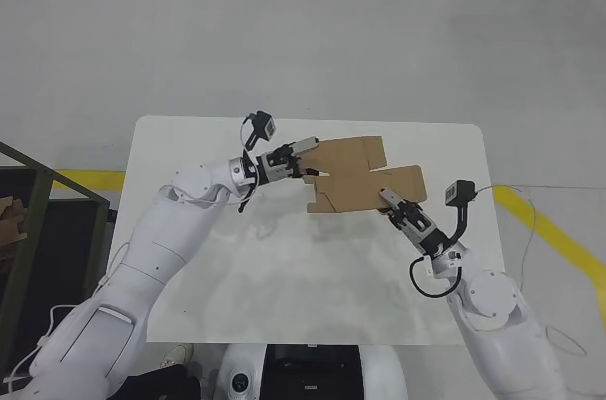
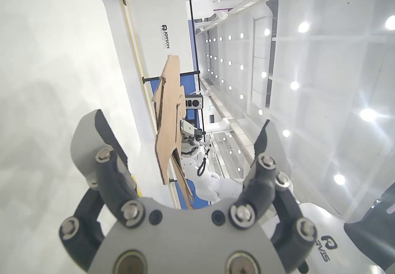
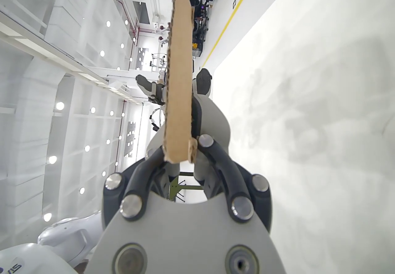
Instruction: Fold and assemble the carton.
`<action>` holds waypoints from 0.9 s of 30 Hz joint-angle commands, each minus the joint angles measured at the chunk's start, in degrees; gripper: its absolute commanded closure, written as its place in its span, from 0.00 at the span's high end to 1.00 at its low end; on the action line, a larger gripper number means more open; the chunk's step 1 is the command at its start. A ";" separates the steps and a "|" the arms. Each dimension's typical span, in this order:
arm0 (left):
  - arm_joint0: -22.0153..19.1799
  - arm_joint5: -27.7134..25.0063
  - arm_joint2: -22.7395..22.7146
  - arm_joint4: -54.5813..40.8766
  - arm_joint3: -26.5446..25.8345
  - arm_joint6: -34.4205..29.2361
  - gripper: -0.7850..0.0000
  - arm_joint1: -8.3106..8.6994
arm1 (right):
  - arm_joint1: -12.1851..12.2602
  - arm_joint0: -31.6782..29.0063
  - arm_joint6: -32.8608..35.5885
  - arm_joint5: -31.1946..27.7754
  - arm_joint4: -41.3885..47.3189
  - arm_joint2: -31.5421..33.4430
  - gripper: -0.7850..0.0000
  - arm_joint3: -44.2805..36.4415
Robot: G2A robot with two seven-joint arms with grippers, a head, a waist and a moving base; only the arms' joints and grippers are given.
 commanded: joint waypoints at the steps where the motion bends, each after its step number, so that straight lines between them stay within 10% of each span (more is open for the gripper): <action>1: -0.02 0.00 0.11 0.10 0.06 -0.05 1.00 -0.14 | -0.02 -0.06 0.04 0.00 0.02 0.06 0.00 0.08; 15: -0.86 0.94 0.39 1.63 1.76 -0.87 0.51 -0.88 | -0.16 -0.23 0.41 -0.47 -0.03 0.34 0.00 0.51; 27: -1.20 1.32 0.44 2.43 2.47 -1.66 0.45 -1.41 | -0.29 -0.38 0.77 -0.70 0.01 0.36 0.00 0.49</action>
